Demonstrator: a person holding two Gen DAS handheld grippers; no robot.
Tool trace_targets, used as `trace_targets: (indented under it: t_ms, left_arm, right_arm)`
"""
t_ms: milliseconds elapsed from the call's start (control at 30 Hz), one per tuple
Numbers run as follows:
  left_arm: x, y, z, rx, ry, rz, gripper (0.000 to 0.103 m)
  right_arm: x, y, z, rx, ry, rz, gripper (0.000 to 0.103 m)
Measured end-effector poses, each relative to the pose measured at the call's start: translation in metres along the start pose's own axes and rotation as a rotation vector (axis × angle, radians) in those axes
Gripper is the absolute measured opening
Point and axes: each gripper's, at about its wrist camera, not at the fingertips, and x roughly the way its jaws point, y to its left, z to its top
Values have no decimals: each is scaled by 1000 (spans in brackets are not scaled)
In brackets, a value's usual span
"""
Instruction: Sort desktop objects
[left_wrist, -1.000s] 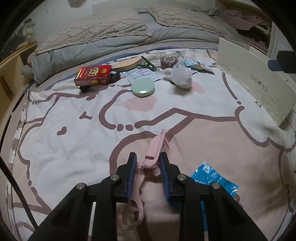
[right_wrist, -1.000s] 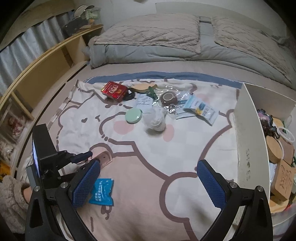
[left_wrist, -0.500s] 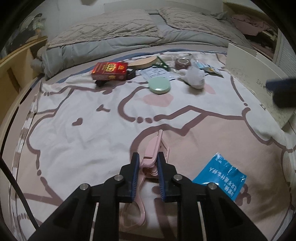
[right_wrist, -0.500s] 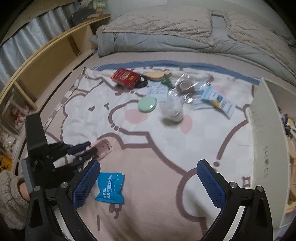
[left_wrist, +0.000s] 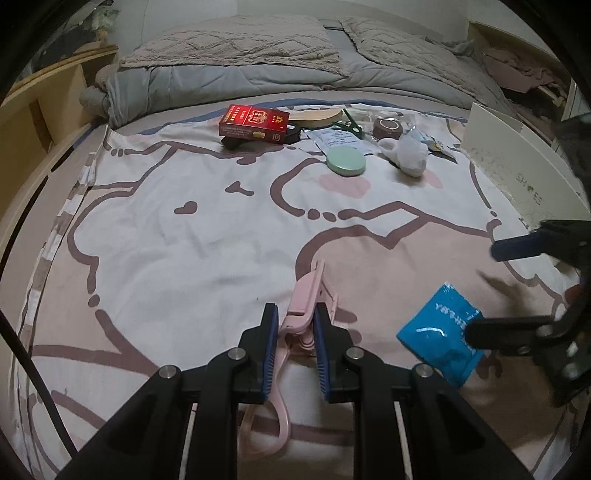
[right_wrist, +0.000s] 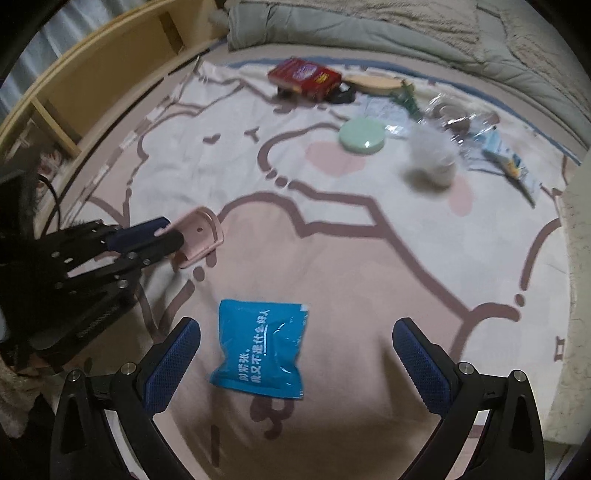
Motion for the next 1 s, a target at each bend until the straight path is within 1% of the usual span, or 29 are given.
trace_targets:
  t_ms: [133, 200, 233, 267, 300, 333, 367, 400, 500, 533, 567, 700, 800, 1000]
  left_arm:
    - [-6, 2, -7, -16, 5, -16, 19]
    - [-9, 3, -9, -18, 8, -22, 19]
    - [-10, 3, -10, -23, 9, -27, 19]
    - [-11, 2, -11, -29, 11, -32, 19]
    - [-13, 2, -11, -36, 14, -39, 19]
    - [-14, 1, -11, -42, 16, -44, 19]
    - [-15, 0, -11, -48, 20, -51, 19]
    - [-16, -1, -10, -52, 23, -57, 19]
    - [-21, -8, -8, -60, 21, -74, 19]
    - [-23, -11, -7, -61, 22, -79, 19]
    - [-25, -14, -6, -63, 25, -87, 19]
    - [-30, -31, -2, -72, 47, -123, 19]
    - [-35, -43, 1, -96, 64, -172, 19]
    - [-39, -75, -2, -87, 110, -240, 19]
  right_arm:
    - [13, 8, -3, -15, 29, -13, 103]
    - [19, 9, -5, -26, 55, -34, 91]
    - [21, 10, -6, -35, 63, -52, 76]
    - [24, 11, -8, -45, 75, -69, 74]
    - [24, 11, -9, -45, 76, -67, 73]
    - [23, 11, -10, -48, 75, -59, 67]
    - [21, 12, -10, -53, 76, -47, 56]
    - [18, 13, -11, -58, 77, -34, 50]
    - [9, 13, -16, -66, 82, -38, 48]
    - [7, 13, -18, -68, 85, -34, 45]
    - [5, 11, -19, -64, 87, -28, 44]
    - [-9, -5, -25, -31, 83, -29, 43]
    - [-21, -19, -33, -5, 78, -33, 42]
    - [-39, -49, -54, 44, 91, -49, 42]
